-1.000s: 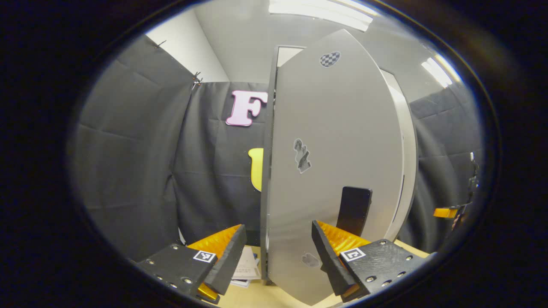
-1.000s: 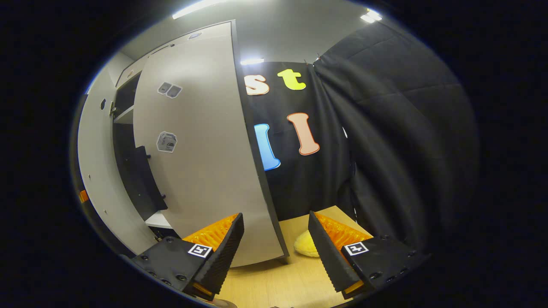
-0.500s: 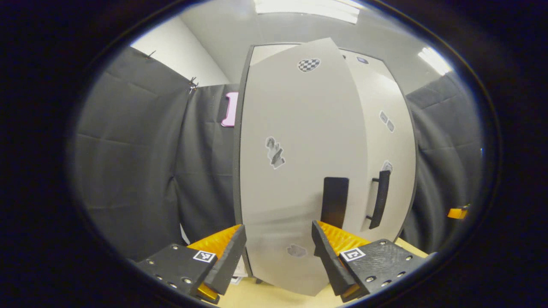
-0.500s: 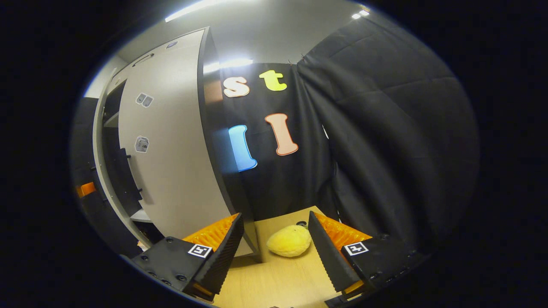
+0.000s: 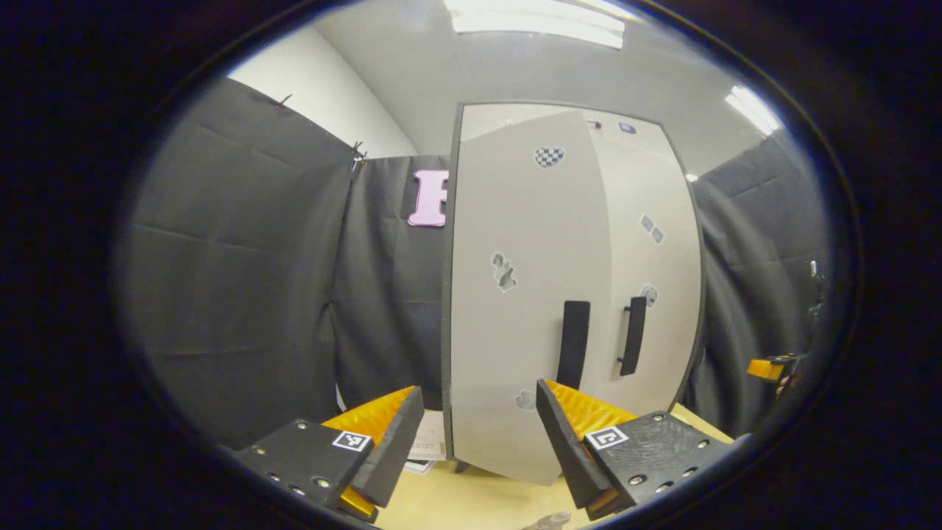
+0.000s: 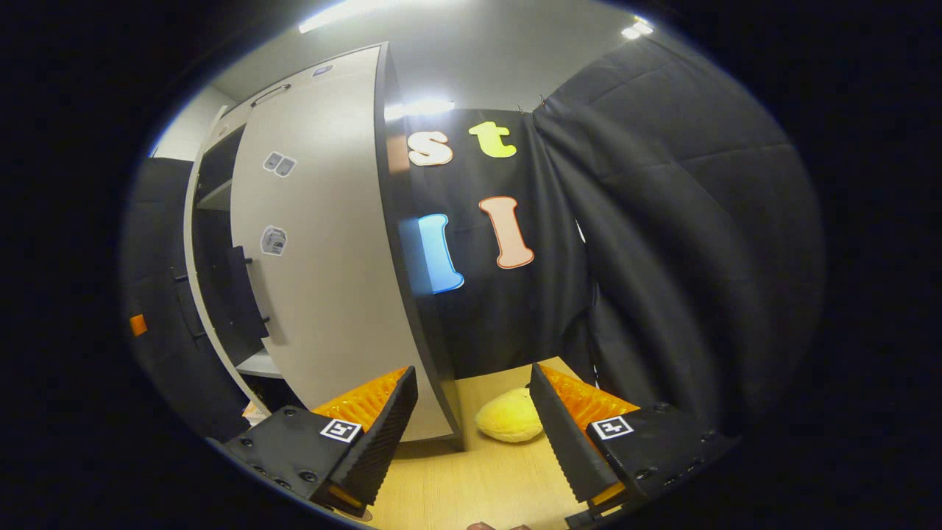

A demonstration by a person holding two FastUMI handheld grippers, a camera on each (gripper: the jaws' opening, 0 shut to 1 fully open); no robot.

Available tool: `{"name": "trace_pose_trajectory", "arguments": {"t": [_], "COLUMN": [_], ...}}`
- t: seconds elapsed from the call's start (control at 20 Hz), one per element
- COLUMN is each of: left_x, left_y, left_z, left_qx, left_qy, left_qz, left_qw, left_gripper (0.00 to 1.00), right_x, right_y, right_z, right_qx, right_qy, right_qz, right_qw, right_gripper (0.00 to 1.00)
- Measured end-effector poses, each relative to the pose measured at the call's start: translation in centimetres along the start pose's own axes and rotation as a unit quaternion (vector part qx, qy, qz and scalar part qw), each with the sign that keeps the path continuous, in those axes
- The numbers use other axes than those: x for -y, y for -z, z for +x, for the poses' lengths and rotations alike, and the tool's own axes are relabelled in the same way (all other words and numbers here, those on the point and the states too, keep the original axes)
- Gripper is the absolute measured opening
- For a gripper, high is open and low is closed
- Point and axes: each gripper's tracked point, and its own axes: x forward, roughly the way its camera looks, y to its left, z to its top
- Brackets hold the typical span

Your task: Grasp the bottle in the cabinet with the left hand and place it on the coaster, then close the right door with the right hand and the left door with the left hand.

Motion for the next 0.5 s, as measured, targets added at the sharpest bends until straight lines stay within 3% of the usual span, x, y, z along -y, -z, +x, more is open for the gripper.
{"name": "trace_pose_trajectory", "arguments": {"t": [0.25, 0.45, 0.5], "left_x": [-1.6, -3.3, -4.0], "left_y": [-1.5, -0.6, -0.5], "left_z": [-4.1, -6.5, -7.4], "left_qx": [0.043, 0.046, 0.05], "left_qy": [0.028, 0.018, 0.01], "left_qz": [-0.034, -0.043, -0.044], "left_qw": [0.998, 0.998, 0.998], "left_gripper": [0.96, 0.82, 0.96], "right_x": [-2.7, -5.3, -6.1], "right_y": [-2.6, -2.9, -3.0], "right_z": [-2.5, -5.1, -5.8], "right_qx": [0.022, 0.024, 0.021], "right_qy": [-0.014, -0.04, -0.05], "right_qz": [-0.032, -0.021, -0.025], "right_qw": [0.999, 0.999, 0.998], "right_gripper": [0.97, 0.98, 0.98]}}
